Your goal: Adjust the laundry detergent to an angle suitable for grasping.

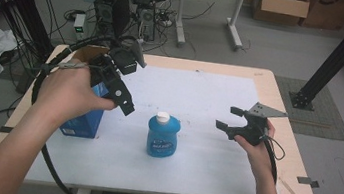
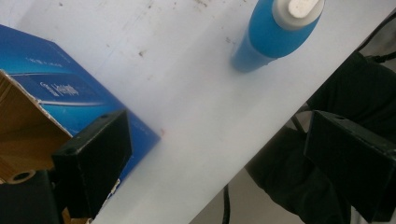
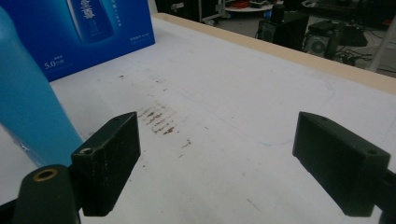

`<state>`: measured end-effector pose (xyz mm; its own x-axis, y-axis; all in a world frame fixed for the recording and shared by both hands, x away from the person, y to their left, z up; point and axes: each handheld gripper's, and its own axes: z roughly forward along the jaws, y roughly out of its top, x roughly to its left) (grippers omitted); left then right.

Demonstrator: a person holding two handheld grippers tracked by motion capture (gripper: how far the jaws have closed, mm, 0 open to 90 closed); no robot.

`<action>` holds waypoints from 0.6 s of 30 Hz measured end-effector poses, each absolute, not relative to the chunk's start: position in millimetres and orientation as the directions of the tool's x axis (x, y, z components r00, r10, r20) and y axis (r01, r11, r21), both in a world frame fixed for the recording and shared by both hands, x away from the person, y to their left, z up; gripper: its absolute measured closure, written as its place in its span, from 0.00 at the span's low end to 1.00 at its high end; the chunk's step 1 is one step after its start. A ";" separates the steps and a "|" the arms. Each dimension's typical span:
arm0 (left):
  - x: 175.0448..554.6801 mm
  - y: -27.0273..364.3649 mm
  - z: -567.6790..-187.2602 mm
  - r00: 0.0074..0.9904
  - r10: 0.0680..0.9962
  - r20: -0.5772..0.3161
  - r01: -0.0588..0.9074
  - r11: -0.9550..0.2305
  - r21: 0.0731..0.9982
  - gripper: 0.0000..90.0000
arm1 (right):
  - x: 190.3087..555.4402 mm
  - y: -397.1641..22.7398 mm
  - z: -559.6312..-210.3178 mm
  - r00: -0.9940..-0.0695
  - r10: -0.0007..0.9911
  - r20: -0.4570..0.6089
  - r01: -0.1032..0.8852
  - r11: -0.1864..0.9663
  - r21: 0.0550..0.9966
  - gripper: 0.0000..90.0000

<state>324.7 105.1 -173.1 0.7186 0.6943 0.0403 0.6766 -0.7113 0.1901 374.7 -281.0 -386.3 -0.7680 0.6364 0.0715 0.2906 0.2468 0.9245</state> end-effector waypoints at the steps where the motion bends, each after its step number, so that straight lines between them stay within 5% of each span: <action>1: 324.7 104.9 -173.5 0.719 0.694 0.041 0.676 -0.712 0.189 0.09 | 374.6 -281.8 -386.4 -0.762 0.643 0.072 0.294 0.244 0.924 0.17; 18: 325.4 104.9 -172.8 0.723 0.690 0.037 0.672 -0.714 0.194 0.09 | 382.0 -294.5 -371.8 -0.707 0.705 0.061 0.378 0.302 0.875 0.17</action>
